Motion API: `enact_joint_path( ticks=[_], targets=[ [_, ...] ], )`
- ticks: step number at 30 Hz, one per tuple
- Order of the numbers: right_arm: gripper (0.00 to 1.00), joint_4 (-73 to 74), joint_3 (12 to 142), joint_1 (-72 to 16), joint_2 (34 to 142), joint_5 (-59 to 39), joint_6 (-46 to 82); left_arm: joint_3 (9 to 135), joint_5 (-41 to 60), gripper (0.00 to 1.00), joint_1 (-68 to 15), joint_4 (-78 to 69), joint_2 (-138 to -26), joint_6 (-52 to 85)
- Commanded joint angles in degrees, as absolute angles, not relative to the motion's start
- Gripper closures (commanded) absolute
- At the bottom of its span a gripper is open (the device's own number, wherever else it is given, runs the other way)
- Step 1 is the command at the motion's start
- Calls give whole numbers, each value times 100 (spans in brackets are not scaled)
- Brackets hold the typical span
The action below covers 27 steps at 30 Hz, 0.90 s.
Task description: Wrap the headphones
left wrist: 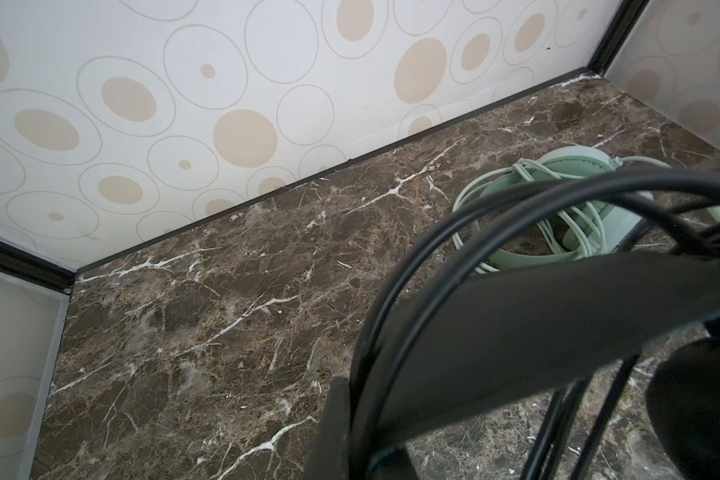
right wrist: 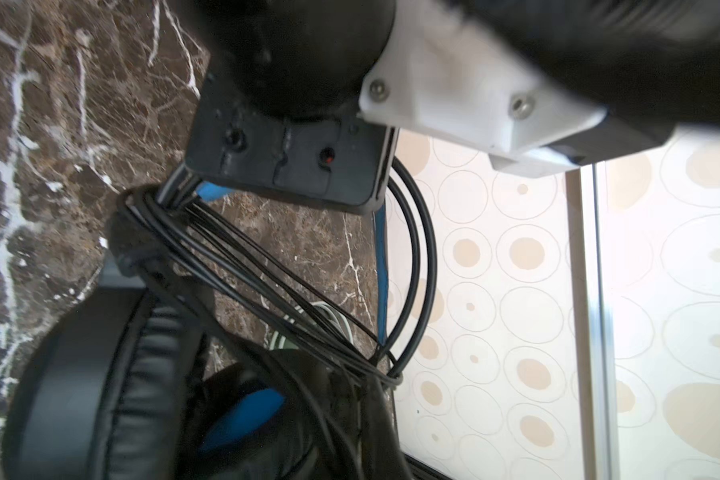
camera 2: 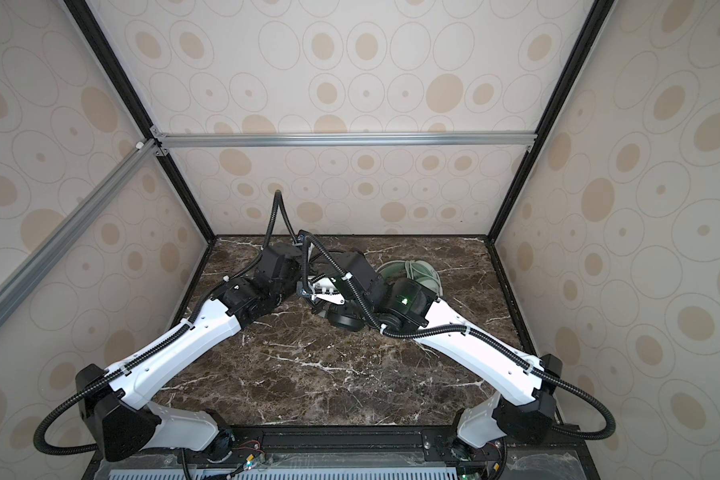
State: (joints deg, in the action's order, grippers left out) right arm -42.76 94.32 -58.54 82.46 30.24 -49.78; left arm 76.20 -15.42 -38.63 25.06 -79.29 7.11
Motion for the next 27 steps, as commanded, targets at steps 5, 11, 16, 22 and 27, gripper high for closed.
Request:
enact_joint_path(
  ticks=[5, 11, 16, 22, 27],
  targets=[
    [96, -3575, 9255, -5467, 7540, 3305, -4987, 7446, -1164, 100, -3871, 2699, -7667, 193],
    [94, -3918, 9047, -4991, 7416, 2760, -4570, 7375, -879, 100, -3883, 2549, -7489, 128],
    [93, -3955, 8842, -4782, 7504, 2804, -4547, 7344, -616, 100, -3879, 2528, -7434, 124],
    [90, -4008, 8654, -4495, 7552, 2617, -4081, 7365, -463, 100, -3889, 2483, -7463, 202],
    [89, -3999, 8453, -4430, 7559, 2514, -3936, 7352, -439, 100, -3891, 2527, -7477, 224]
  ],
)
